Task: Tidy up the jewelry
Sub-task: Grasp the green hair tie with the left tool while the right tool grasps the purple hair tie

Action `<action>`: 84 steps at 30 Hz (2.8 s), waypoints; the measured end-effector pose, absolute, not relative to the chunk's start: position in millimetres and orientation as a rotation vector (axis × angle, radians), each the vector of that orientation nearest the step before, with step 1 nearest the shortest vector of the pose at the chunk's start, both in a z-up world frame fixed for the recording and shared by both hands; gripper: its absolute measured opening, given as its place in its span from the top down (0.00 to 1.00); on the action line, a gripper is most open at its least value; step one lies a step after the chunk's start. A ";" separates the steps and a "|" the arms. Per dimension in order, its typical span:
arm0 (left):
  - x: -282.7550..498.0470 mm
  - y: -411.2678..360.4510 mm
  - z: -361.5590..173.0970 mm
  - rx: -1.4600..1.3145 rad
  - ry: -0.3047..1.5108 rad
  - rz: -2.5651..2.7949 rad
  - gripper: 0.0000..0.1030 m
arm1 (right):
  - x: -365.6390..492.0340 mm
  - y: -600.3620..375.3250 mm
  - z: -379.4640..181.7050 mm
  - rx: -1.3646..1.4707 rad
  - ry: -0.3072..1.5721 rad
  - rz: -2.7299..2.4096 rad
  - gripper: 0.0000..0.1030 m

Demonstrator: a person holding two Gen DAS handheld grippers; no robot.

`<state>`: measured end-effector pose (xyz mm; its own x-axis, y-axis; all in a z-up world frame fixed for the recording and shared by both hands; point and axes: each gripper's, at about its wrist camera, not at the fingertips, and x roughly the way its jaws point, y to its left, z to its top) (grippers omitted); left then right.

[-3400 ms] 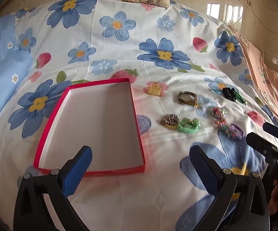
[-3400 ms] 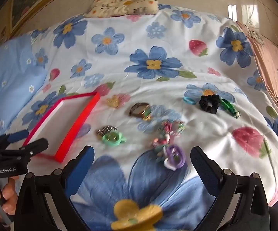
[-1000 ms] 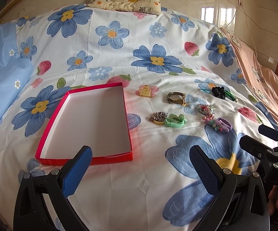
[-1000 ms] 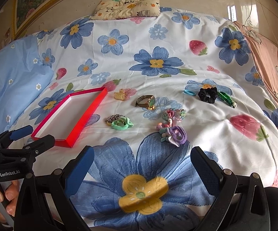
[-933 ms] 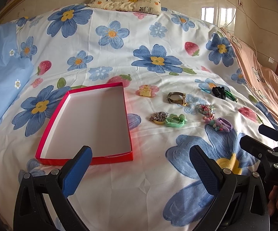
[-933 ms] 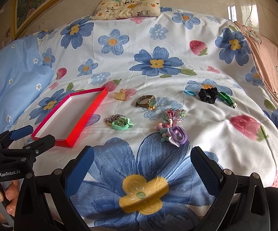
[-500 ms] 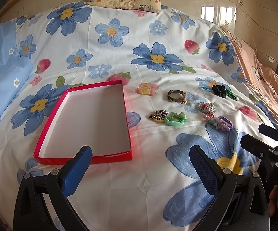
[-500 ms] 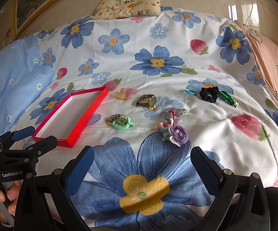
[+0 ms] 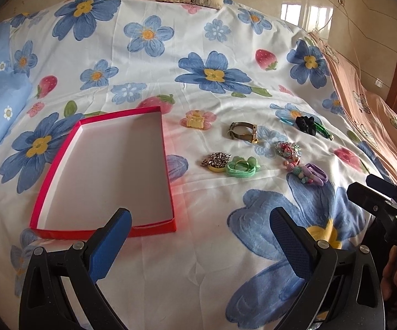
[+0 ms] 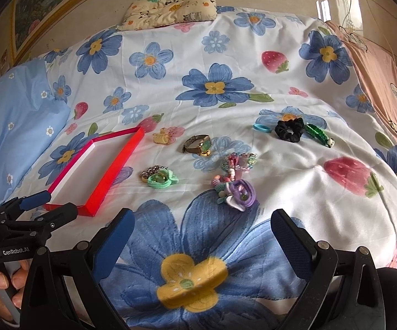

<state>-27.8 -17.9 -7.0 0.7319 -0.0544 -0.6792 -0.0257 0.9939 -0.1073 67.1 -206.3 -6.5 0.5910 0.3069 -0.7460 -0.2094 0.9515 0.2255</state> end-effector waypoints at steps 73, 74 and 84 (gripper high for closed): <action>166.3 -75.9 -70.1 -0.065 1.000 -0.250 0.94 | 153.2 -229.3 -63.6 0.230 1.110 0.318 0.94; 166.9 -76.1 -69.6 -0.066 0.994 -0.254 0.98 | 153.3 -229.4 -63.3 0.229 1.109 0.317 0.94; 125.4 -41.8 -31.5 -0.150 0.891 -0.289 0.99 | 151.0 -225.2 -50.5 0.229 1.081 0.332 0.94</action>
